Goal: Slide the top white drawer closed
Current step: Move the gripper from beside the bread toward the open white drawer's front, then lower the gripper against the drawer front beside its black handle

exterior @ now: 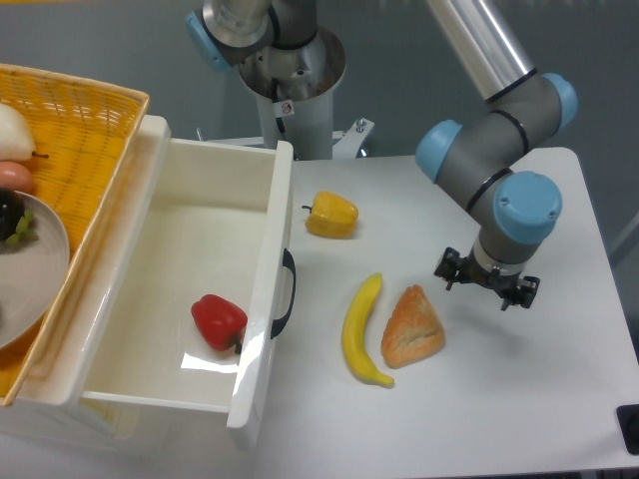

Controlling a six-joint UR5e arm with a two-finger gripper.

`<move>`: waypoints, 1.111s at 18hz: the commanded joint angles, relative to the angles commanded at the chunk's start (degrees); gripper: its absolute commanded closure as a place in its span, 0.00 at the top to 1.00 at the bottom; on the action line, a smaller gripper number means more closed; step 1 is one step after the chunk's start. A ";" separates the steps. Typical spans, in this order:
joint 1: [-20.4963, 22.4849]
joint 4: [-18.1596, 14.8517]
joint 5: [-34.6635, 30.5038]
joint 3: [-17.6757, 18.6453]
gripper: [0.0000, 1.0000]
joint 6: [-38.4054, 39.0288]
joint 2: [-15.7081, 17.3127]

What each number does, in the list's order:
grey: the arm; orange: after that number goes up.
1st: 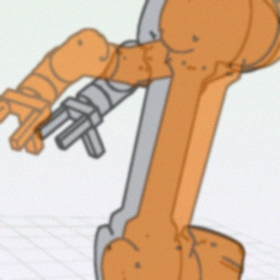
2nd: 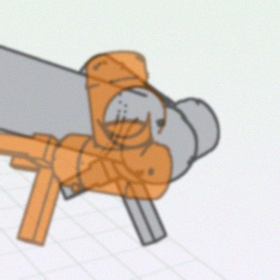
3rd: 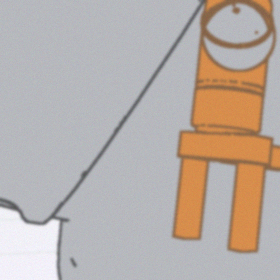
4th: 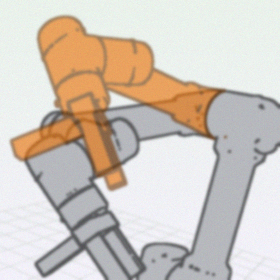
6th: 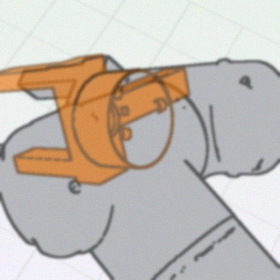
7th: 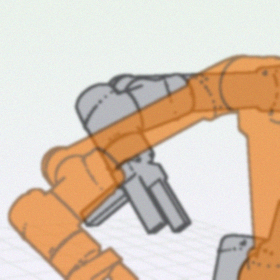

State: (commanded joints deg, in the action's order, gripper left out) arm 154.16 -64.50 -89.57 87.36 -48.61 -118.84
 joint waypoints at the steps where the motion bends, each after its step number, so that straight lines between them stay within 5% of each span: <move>1: 0.09 -1.14 1.67 0.00 0.74 2.01 0.88; 6: -0.17 -5.01 9.31 0.09 0.51 10.72 4.48; 13: -3.95 -11.43 14.68 0.35 0.13 11.09 7.39; 20: -3.25 -15.56 26.53 0.26 0.09 10.73 7.30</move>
State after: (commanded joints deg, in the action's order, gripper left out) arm 150.91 -80.06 -63.04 87.63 -37.88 -111.53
